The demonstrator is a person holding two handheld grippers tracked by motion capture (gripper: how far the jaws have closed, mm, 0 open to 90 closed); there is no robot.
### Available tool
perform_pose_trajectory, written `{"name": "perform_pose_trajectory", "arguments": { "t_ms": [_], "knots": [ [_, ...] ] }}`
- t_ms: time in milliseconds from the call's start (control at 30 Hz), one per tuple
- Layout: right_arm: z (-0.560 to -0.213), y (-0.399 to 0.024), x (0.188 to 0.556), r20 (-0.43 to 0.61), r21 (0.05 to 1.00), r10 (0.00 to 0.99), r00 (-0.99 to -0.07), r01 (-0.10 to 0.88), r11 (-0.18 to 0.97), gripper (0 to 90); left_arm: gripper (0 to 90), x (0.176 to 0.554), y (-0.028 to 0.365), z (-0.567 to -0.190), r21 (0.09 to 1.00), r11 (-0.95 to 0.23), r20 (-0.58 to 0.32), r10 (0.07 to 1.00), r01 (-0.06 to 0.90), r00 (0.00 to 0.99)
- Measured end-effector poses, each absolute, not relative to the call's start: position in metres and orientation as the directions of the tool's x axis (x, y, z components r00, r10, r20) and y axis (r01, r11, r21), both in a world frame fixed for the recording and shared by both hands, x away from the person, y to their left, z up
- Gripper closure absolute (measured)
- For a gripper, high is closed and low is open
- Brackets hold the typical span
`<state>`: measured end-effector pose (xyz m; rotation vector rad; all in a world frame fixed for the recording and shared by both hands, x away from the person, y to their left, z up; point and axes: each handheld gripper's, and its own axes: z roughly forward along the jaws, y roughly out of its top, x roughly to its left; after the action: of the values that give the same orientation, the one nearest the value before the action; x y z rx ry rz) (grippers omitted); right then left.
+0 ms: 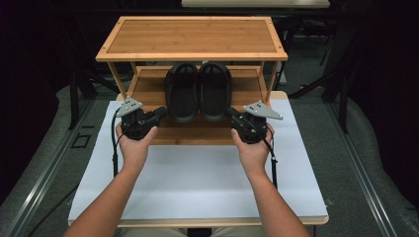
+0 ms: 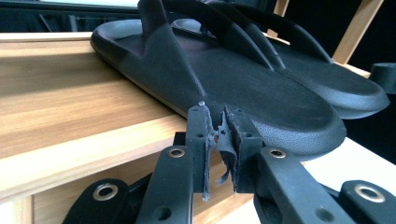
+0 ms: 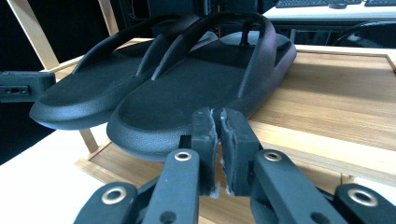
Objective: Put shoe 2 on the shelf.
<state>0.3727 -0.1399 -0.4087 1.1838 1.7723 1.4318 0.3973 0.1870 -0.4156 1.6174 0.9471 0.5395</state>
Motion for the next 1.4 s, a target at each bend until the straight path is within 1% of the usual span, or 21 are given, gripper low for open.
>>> {"name": "perform_pose_trajectory", "arguments": {
  "t_ms": [633,1200,1400],
  "knots": [
    [-0.409,-0.132,0.377,0.105,0.956,0.883,-0.457,0.29,0.036,82.9,80.3,0.407,0.193,-0.414,0.949,-0.042,-0.146,0.821,0.313,0.552],
    [-0.41,-0.137,0.375,0.101,0.956,0.885,-0.455,0.289,0.04,82.7,80.0,0.401,0.204,-0.414,0.951,-0.028,-0.153,0.823,0.309,0.546],
    [-0.408,-0.141,0.368,0.089,0.959,0.885,-0.457,0.279,0.048,82.7,80.0,0.394,0.208,-0.412,0.955,-0.029,-0.146,0.82,0.294,0.554]
  ]
}}
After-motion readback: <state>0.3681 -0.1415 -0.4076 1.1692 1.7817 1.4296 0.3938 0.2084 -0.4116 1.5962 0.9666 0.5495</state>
